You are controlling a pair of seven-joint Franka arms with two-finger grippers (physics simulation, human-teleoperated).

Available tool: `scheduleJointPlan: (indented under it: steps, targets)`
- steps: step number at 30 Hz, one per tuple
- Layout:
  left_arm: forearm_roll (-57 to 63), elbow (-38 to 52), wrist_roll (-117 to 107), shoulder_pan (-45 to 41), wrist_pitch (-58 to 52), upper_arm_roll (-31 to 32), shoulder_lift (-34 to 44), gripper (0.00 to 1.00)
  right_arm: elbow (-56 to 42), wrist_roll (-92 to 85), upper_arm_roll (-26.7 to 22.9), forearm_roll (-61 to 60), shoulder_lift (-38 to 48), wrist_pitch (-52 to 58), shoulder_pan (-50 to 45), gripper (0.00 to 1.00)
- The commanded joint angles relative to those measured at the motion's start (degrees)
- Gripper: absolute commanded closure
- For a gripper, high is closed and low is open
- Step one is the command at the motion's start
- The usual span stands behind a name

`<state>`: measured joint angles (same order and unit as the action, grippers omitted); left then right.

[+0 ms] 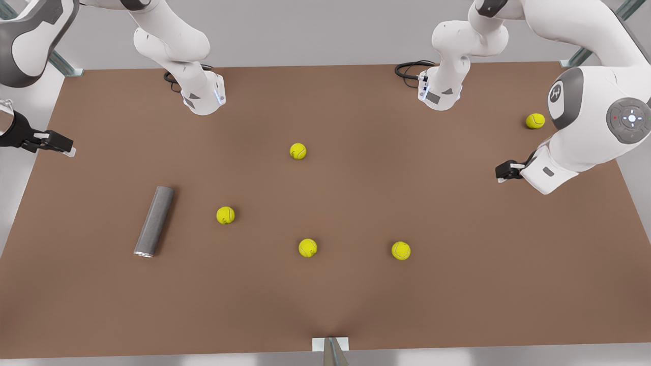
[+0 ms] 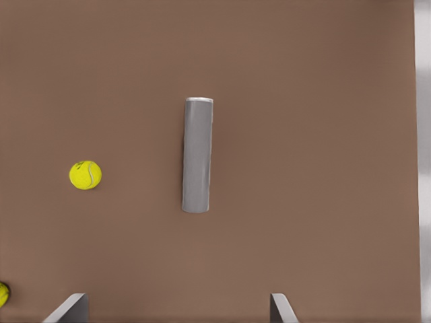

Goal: Put the tennis tube upright

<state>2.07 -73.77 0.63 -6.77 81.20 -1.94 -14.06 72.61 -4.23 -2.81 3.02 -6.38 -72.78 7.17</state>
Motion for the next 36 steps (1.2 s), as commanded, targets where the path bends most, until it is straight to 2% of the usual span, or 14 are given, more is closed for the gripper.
scheduleJointPlan:
  steps: [1, 4, 7, 8, 10, 11, 13, 16, 20, 36]
  targets:
    - [0.0, 0.0, -0.8, 0.0, 0.5, 0.0, 0.1, 0.00, 0.0, -1.3, -0.1, 0.1, 0.1, -0.1, -0.1, 0.00]
    - [0.1, 0.0, -0.9, 0.0, 0.5, 0.0, 0.1, 0.00, 1.1, -0.3, 0.0, 0.6, -2.9, -0.2, -0.5, 0.00]
    - [0.2, 0.0, -0.9, 0.0, 0.5, 0.0, 0.0, 0.00, 5.3, 15.6, 0.1, -0.4, -16.2, -6.9, -1.6, 0.00]
    - [0.2, 0.0, -0.9, 0.0, 0.4, 0.1, 0.0, 0.00, 12.0, 19.1, 0.1, -0.6, -15.7, -15.6, -1.5, 0.00]
    - [0.1, 0.0, -0.8, -0.2, 0.4, 0.3, -0.2, 0.00, 19.4, 19.5, 0.1, -2.7, -14.3, -25.8, -1.5, 0.00]
    - [0.1, 0.0, -0.8, -0.2, 0.4, 0.3, -0.2, 0.00, 26.3, 19.4, 0.1, -2.6, -12.3, -35.5, -1.5, 0.00]
    - [0.2, 0.0, -0.8, -0.2, 0.4, 0.3, -0.2, 0.00, 33.5, 19.4, 0.3, -2.6, -11.4, -46.8, -1.6, 0.00]
    - [0.2, 0.0, -0.8, -0.2, 0.4, 0.3, -0.3, 0.00, 40.2, 18.2, 0.3, -2.6, -11.3, -57.8, -1.5, 0.00]
    - [0.0, -0.1, -1.2, -0.2, 0.5, 0.3, -0.4, 0.00, 43.8, 16.1, 0.3, -2.6, -15.1, -69.7, -1.3, 0.00]
    - [0.1, -0.1, -1.9, -0.5, 0.5, 0.4, -1.1, 0.00, 45.3, 15.9, -0.3, -2.7, -22.2, -69.6, -0.1, 0.00]
